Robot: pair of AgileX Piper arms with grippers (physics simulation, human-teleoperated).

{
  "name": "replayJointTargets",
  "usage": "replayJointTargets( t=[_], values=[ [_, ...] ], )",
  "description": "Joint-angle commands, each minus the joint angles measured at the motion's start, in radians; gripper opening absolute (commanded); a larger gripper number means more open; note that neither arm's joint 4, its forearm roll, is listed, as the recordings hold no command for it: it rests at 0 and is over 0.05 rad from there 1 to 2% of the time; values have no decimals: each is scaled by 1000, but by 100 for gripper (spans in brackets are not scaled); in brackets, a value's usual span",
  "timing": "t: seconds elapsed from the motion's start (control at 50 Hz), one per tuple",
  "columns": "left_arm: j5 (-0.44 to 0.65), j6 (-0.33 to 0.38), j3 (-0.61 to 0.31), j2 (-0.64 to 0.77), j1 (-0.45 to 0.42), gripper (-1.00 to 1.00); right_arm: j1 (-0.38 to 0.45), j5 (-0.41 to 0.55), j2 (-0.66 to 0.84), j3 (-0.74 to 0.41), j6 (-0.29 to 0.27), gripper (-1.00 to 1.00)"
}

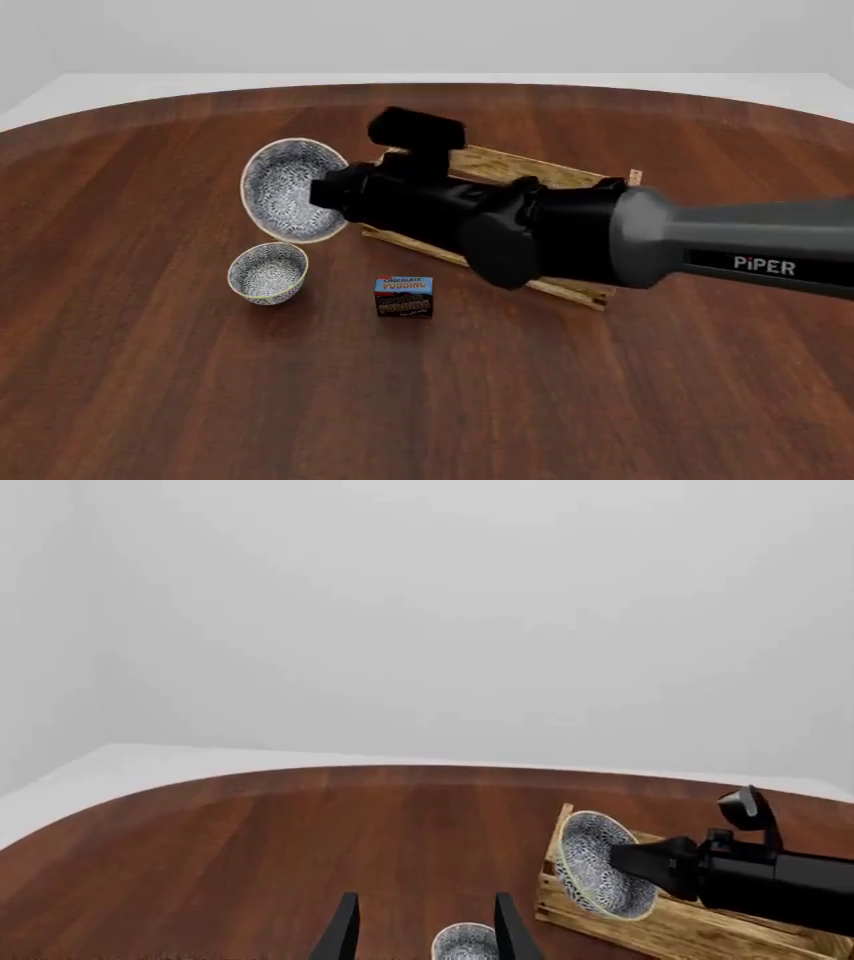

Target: Stack the right bowl on the left bowl and place them in the tray.

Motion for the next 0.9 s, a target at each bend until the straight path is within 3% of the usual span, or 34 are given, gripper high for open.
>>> replayJointTargets(
  t=[0.02,0.9],
  values=[
    [-2,-1,9,0,3,100,6,10,73,-79,-9,-100],
    [-10,-17,30,0,17,100,3,114,309,-338,-76,-100]
  ],
)
